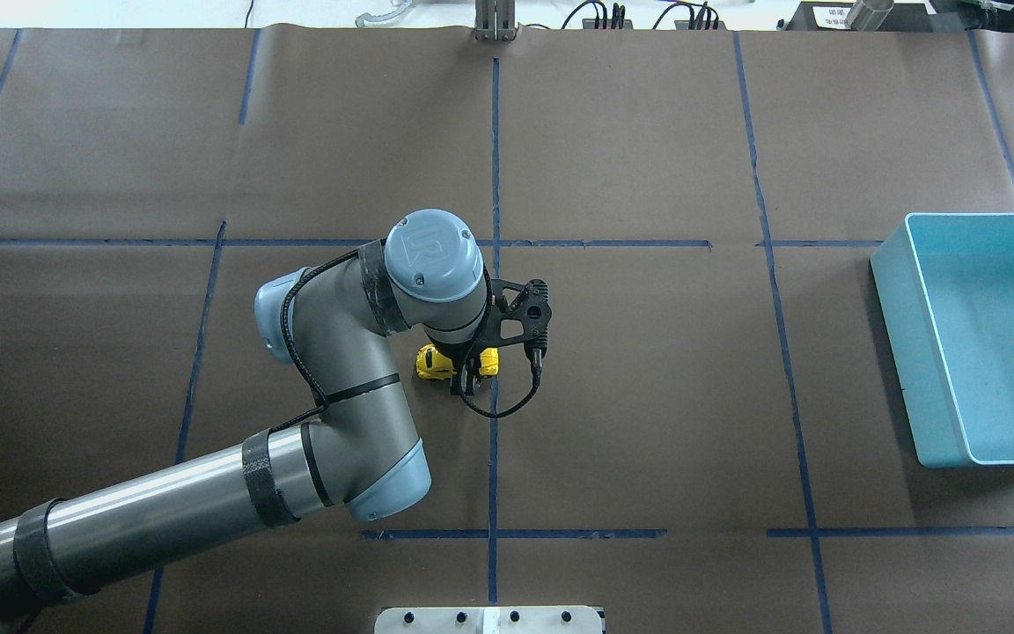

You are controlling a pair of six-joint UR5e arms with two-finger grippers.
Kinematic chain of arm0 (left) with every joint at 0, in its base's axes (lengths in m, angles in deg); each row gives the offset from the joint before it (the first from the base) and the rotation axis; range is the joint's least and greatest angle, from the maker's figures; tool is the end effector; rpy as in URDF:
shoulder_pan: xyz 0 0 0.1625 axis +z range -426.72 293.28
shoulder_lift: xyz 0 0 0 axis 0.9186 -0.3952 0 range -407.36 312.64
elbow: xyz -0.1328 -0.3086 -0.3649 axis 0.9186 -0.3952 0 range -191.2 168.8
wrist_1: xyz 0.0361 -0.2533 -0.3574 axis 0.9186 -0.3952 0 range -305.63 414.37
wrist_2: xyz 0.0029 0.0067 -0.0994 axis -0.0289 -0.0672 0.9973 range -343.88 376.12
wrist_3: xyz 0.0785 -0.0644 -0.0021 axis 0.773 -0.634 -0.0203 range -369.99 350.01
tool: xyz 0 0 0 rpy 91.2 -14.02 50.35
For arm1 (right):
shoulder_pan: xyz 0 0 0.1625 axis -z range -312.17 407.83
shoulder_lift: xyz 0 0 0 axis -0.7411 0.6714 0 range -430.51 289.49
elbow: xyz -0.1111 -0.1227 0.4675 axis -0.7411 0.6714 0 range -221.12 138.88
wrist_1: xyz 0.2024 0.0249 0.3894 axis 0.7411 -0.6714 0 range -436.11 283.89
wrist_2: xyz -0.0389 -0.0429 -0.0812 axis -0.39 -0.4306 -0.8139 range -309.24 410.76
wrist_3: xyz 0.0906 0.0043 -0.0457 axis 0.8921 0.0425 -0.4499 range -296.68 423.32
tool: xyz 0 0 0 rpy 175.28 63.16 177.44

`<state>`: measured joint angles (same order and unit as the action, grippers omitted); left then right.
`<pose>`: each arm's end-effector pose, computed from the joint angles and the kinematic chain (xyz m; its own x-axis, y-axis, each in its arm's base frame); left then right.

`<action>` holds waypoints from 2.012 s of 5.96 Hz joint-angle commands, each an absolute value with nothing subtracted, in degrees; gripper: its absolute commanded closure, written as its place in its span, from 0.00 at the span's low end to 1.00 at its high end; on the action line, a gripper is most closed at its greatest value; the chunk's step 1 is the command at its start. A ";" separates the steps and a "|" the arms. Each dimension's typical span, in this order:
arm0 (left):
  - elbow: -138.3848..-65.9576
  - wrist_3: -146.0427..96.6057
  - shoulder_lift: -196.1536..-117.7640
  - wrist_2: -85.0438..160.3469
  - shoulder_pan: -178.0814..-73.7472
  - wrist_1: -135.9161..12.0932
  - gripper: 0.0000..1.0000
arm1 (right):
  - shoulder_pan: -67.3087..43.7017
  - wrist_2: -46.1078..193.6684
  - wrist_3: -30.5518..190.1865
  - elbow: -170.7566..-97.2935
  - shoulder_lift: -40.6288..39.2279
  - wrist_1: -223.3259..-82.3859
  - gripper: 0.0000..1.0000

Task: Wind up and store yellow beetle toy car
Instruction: 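Press the left gripper on the car and pull it back toward the robot, then release the car with the left gripper so it rolls toward the bin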

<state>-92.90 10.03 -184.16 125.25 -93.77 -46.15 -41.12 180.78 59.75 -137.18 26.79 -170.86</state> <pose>0.6913 -0.4652 0.2291 -0.0033 0.9984 0.0565 -0.6205 -0.0464 0.7828 0.0597 -0.4481 0.7511 0.7644 -0.0089 0.6447 0.0659 0.9957 -0.0644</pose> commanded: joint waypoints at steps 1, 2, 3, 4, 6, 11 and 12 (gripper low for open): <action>-92.50 10.14 -183.16 125.19 -93.79 -52.22 1.00 | -41.12 180.75 59.80 -137.18 26.79 -170.86 0.00; -92.07 10.14 -182.98 125.28 -93.79 -54.51 1.00 | -41.12 180.75 59.71 -137.18 26.79 -170.86 0.00; -91.63 10.05 -180.89 125.28 -93.79 -59.23 1.00 | -41.12 180.84 59.80 -137.18 26.70 -170.86 0.00; -91.80 10.14 -180.26 125.37 -94.22 -61.10 1.00 | -41.12 180.84 59.80 -137.27 26.70 -170.86 0.00; -92.58 10.14 -177.29 125.71 -94.49 -64.43 1.00 | -41.12 180.84 59.80 -137.27 26.70 -170.86 0.00; -97.67 9.79 -165.42 136.88 -100.46 -74.13 0.01 | -41.12 181.01 59.80 -137.27 26.61 -170.86 0.00; -98.21 9.35 -164.10 138.10 -101.34 -74.39 0.00 | -41.12 181.01 59.80 -137.27 26.61 -170.86 0.00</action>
<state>-97.30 9.70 -165.60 137.08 -100.54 -74.04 -41.12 180.99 59.80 -137.27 26.64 -170.85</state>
